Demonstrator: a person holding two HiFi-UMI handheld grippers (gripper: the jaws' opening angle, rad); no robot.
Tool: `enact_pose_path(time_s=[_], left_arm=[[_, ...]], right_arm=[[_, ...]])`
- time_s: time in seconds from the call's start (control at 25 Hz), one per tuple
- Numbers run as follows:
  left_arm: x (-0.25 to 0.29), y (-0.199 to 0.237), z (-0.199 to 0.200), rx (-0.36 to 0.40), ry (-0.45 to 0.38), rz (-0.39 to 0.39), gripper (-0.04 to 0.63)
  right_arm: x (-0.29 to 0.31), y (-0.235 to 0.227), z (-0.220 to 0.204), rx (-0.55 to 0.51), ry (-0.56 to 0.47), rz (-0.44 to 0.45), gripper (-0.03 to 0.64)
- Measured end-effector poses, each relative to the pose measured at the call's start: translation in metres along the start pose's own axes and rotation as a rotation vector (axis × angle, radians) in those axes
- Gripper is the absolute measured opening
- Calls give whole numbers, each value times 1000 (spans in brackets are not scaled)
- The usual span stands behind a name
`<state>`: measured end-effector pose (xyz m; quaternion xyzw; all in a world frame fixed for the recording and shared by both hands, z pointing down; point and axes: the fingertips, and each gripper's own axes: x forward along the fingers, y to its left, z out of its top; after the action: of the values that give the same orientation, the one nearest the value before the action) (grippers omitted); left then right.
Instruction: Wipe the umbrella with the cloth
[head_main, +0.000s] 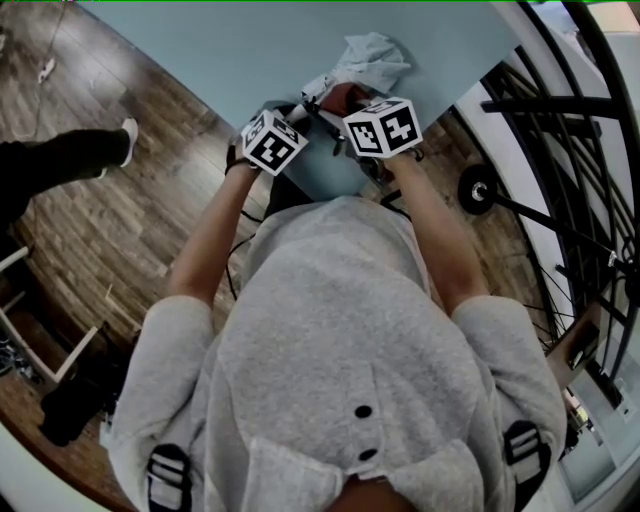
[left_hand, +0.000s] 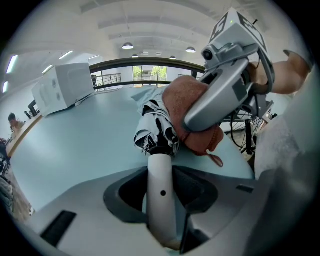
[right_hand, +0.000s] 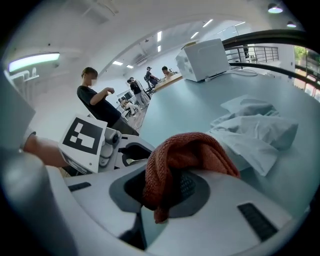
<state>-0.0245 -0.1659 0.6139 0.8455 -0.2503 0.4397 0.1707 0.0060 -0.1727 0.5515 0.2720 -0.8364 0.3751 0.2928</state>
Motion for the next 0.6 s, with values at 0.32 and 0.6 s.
enact_pose_path(time_s=[0.32,0.6], left_arm=[[0,1,-1,-7,0,-1,161],[1,0,-2,-7,6,-1,161]], right_arm=[[-16,60,47,12,-120,291,75],[-24,59,54,-40,-108,388,75]])
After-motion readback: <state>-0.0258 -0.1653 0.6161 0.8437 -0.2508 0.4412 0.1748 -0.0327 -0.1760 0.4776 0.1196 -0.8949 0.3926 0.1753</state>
